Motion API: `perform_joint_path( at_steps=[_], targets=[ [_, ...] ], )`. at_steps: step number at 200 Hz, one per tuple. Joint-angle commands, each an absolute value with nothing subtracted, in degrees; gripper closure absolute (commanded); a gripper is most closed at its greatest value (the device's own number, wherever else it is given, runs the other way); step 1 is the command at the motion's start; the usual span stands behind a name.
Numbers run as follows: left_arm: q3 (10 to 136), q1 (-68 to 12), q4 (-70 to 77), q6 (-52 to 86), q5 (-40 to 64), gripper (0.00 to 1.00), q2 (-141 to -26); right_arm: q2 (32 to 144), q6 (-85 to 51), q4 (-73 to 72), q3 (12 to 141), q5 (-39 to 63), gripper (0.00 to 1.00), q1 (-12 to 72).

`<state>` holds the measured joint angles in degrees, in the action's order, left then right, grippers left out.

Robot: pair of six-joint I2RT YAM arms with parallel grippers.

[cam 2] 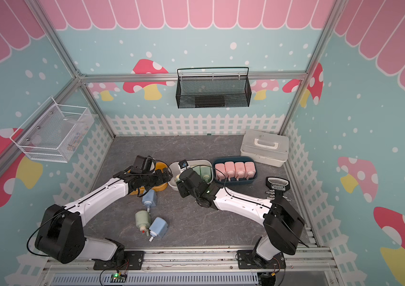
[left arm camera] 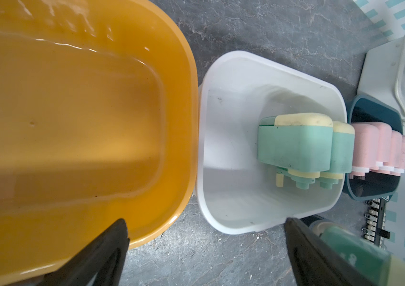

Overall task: Place the pencil sharpeners by color into the storage box
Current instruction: Pick up the pencil sharpener from the center of the board, then place the pencil sharpener in the storage box.

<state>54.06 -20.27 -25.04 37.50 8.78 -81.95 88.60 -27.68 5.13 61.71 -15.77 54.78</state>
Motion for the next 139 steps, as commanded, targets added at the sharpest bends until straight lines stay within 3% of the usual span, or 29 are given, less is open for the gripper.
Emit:
perform_joint_path(
  at_steps=[1, 79, 139],
  targets=[
    [55.3, -20.0, -26.2, 37.1, 7.9, 0.01, -81.6, 90.1, -29.1, 3.7, 64.6, -20.3, 1.0, 54.4],
    [54.5, -18.2, -26.8, 36.5, 6.4, 0.01, -80.9, 95.1, -29.0, 5.6, 71.2, -20.6, 1.0, 52.2],
    [54.0, -17.6, -26.8, 36.2, 6.5, 0.01, -80.3, 99.4, -31.8, 15.6, 78.3, -23.6, 1.0, 51.3]
  ],
)
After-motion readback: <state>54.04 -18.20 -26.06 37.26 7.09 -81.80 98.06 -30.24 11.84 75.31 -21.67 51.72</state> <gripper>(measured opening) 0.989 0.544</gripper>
